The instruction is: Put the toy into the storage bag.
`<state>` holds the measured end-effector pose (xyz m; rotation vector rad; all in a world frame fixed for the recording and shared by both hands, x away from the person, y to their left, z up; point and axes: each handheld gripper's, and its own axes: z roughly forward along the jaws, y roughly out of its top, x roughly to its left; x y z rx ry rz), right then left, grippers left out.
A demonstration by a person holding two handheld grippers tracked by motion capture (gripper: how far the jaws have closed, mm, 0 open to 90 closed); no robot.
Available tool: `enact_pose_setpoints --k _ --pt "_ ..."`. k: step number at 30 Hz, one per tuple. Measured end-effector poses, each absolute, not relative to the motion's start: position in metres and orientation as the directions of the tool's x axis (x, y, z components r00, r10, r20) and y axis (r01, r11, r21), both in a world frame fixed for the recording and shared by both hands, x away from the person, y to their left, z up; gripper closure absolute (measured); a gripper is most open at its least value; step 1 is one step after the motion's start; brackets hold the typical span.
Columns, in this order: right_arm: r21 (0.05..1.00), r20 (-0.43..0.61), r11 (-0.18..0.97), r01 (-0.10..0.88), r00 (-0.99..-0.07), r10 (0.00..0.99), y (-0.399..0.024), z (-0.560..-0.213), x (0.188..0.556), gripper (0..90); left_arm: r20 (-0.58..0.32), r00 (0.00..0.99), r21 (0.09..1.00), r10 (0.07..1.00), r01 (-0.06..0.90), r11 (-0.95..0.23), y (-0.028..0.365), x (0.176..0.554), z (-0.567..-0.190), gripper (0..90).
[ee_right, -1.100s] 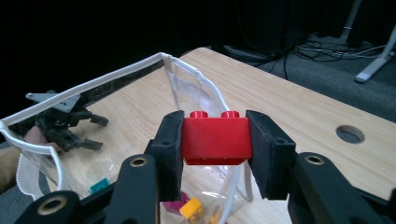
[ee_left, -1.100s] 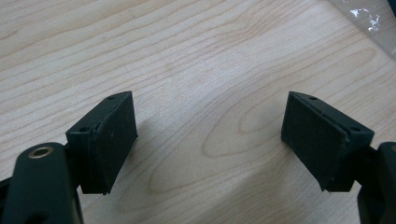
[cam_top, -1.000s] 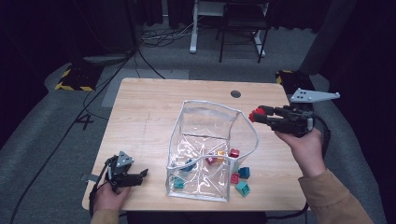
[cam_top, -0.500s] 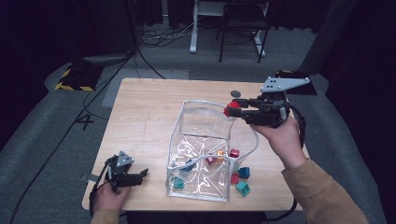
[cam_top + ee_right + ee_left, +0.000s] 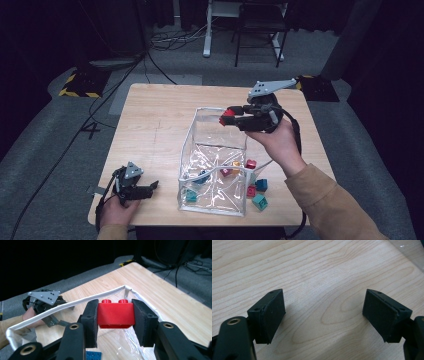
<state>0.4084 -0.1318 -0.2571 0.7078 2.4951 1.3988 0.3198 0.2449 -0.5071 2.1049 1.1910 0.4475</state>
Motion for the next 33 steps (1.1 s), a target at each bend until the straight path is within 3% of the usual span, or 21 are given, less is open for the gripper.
enact_pose_setpoints --k 12,33 --pt "0.761 0.045 0.543 0.354 -0.864 0.501 -0.101 -0.287 0.425 59.0 -0.031 0.523 0.696 0.851 0.623 -0.358 0.245 0.32 -0.507 18.6" --pt "0.602 0.104 0.669 0.436 -0.874 0.475 -0.089 -0.325 0.437 58.4 -0.031 0.523 0.695 0.852 0.624 -0.358 0.245 0.32 -0.507 18.6"
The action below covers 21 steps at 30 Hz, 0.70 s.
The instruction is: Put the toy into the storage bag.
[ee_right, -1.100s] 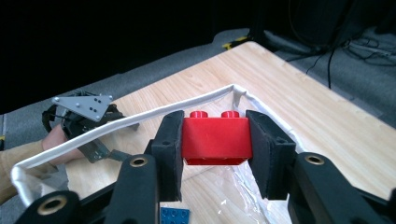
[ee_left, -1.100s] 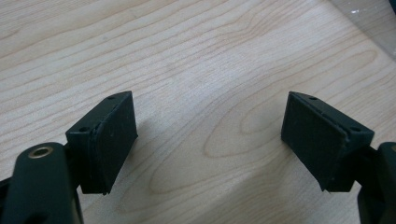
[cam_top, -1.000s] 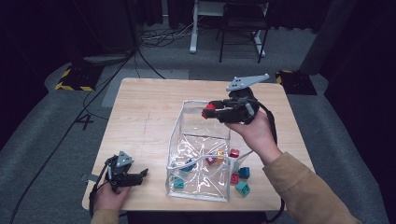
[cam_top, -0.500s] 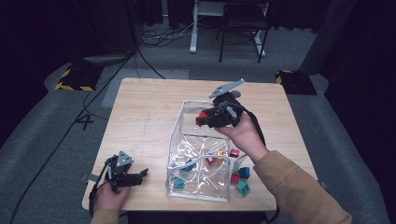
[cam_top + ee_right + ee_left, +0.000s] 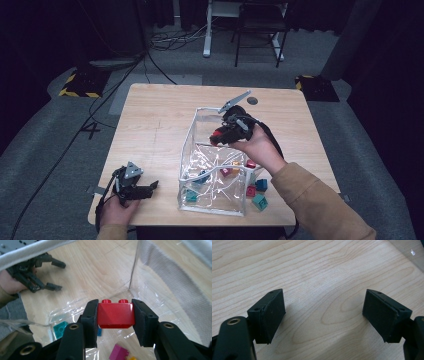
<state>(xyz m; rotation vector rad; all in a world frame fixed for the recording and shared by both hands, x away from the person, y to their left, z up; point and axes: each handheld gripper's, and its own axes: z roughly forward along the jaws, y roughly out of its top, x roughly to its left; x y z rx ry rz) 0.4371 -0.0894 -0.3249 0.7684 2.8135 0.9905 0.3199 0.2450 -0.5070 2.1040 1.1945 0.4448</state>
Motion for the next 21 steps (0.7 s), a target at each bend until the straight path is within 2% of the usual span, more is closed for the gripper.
enact_pose_setpoints --k 3,5,12,21 --pt "0.625 0.095 0.66 0.417 -0.88 0.466 -0.089 -0.323 0.433 44.9 -0.031 0.523 0.695 0.852 0.624 -0.358 0.245 0.32 -0.507 18.6" --pt "0.653 0.089 0.64 0.405 -0.88 0.466 -0.091 -0.318 0.43 42.1 -0.031 0.523 0.695 0.852 0.623 -0.358 0.245 0.32 -0.507 18.6" --pt "0.732 0.079 0.571 0.371 -0.879 0.47 -0.109 -0.294 0.418 42.4 -0.031 0.523 0.696 0.852 0.623 -0.357 0.245 0.32 -0.507 18.5" --pt "0.773 0.069 0.524 0.358 -0.868 0.492 -0.137 -0.275 0.41 43.4 -0.03 0.524 0.696 0.851 0.623 -0.358 0.245 0.32 -0.507 18.6"
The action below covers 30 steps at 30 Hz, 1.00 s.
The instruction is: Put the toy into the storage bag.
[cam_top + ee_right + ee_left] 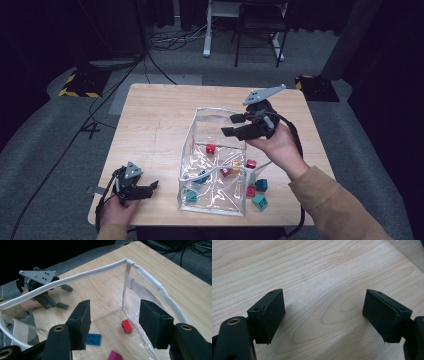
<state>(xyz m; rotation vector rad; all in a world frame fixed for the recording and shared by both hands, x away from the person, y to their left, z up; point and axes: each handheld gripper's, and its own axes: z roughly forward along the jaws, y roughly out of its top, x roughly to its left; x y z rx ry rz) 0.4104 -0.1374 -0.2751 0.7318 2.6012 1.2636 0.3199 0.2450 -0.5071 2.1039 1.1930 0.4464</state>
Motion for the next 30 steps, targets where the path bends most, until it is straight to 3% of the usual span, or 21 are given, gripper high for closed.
enact_pose_setpoints --k 9,30 --pt "0.823 0.068 0.441 0.357 -0.834 0.548 -0.179 -0.262 0.406 43.6 -0.029 0.525 0.697 0.851 0.621 -0.359 0.245 0.32 -0.507 18.5" --pt "0.844 0.06 0.353 0.404 -0.724 0.687 -0.261 -0.262 0.409 43.6 -0.029 0.524 0.697 0.851 0.621 -0.358 0.245 0.319 -0.507 18.5"
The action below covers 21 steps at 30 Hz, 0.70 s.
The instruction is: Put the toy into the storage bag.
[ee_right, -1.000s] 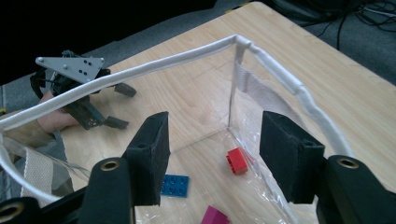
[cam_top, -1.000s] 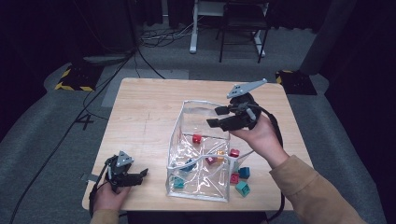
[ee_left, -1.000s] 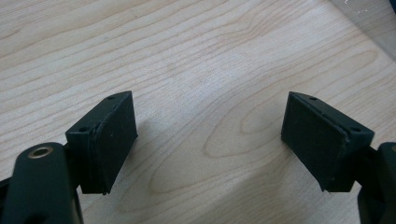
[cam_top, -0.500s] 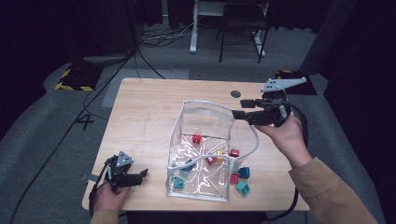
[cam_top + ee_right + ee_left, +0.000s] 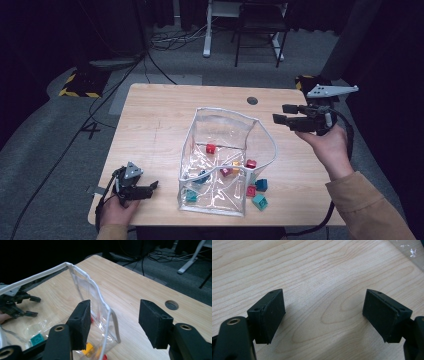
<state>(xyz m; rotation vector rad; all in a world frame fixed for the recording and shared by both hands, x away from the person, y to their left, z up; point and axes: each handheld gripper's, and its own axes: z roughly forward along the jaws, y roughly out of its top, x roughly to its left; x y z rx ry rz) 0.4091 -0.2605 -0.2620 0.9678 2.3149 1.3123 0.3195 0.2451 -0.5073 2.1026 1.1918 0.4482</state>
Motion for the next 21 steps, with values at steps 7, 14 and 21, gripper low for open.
enact_pose_setpoints --k 7,14,21 --pt "0.835 0.062 0.342 0.431 -0.691 0.72 -0.276 -0.274 0.412 43.6 -0.03 0.523 0.697 0.852 0.622 -0.357 0.245 0.319 -0.507 18.5" --pt "0.824 0.074 0.333 0.459 -0.669 0.739 -0.284 -0.291 0.417 43.6 -0.03 0.523 0.697 0.852 0.622 -0.357 0.245 0.319 -0.507 18.5" --pt "0.801 0.1 0.331 0.499 -0.656 0.748 -0.289 -0.317 0.42 43.8 -0.03 0.523 0.697 0.852 0.622 -0.357 0.245 0.319 -0.507 18.5"
